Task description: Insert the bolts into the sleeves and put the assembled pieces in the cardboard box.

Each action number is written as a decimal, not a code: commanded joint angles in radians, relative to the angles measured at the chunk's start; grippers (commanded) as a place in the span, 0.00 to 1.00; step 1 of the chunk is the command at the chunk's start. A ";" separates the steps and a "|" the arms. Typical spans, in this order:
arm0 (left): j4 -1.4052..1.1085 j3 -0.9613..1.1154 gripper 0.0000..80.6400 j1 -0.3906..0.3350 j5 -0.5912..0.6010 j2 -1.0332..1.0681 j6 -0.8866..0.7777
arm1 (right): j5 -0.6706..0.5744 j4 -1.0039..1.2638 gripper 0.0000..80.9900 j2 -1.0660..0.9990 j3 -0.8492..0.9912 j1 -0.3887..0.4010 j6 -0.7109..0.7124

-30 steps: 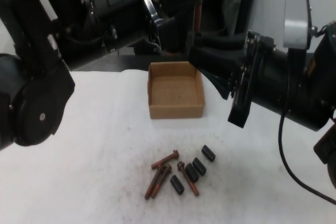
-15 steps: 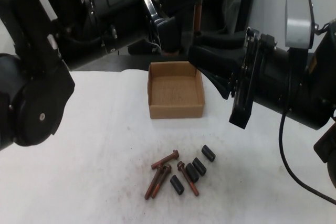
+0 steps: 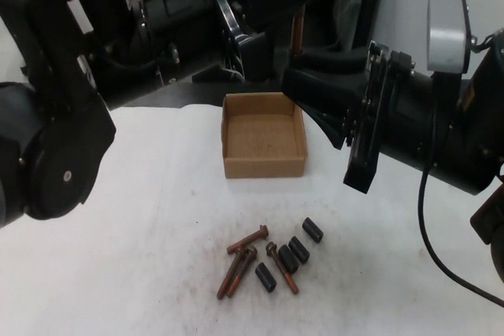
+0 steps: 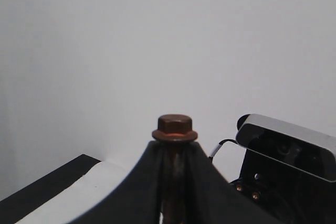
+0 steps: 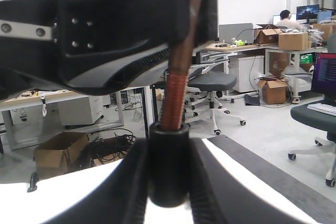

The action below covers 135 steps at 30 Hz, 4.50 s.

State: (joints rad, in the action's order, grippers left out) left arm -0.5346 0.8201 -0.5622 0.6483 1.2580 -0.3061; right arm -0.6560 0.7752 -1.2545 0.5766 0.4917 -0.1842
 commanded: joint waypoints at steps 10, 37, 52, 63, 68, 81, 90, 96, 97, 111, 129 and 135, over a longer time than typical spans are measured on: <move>0.015 0.005 0.02 -0.002 -0.002 -0.001 -0.001 | -0.009 0.015 0.01 0.010 0.013 -0.001 0.001; -0.013 0.008 0.48 0.001 0.054 -0.001 -0.001 | -0.009 0.015 0.01 0.010 0.013 -0.001 0.001; 0.264 0.017 0.00 0.000 -0.767 -0.198 0.429 | 0.194 -0.221 0.01 0.010 0.119 -0.001 -0.089; 0.964 0.017 0.00 0.000 -0.871 -0.246 0.377 | 0.406 -0.937 0.01 -0.331 0.645 -0.029 0.091; 0.995 0.015 0.00 0.000 -0.871 -0.246 0.377 | 0.469 -1.100 0.01 -0.586 0.893 -0.030 0.091; 1.032 0.015 0.00 0.000 -0.871 -0.246 0.396 | 0.530 -1.266 0.01 -0.947 1.214 -0.030 0.091; 1.079 0.015 0.00 0.000 -0.871 -0.246 0.396 | 0.566 -1.217 0.18 -0.965 1.214 -0.035 0.118; 1.079 0.015 0.00 0.000 -0.871 -0.246 0.396 | 0.548 -1.187 0.42 -0.961 1.214 -0.037 0.118; 1.079 0.015 0.00 0.000 -0.871 -0.246 0.396 | 0.548 -1.187 0.41 -0.961 1.214 -0.037 0.118; 1.076 0.015 0.00 0.000 -0.493 -0.246 0.501 | 0.544 -1.491 0.00 -0.745 1.210 -0.051 0.086; 1.039 0.048 0.00 -0.026 -0.292 0.079 0.408 | 0.438 -1.536 0.00 0.076 0.521 -0.080 0.063; 1.077 0.186 0.01 -0.032 -0.206 0.356 0.491 | 0.440 -1.566 0.00 0.318 0.377 -0.131 0.064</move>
State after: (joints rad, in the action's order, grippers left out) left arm 0.5194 0.9033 -0.5852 0.3874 1.5095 0.1133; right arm -0.2103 -0.7742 -1.0720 1.0386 0.3989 -0.1199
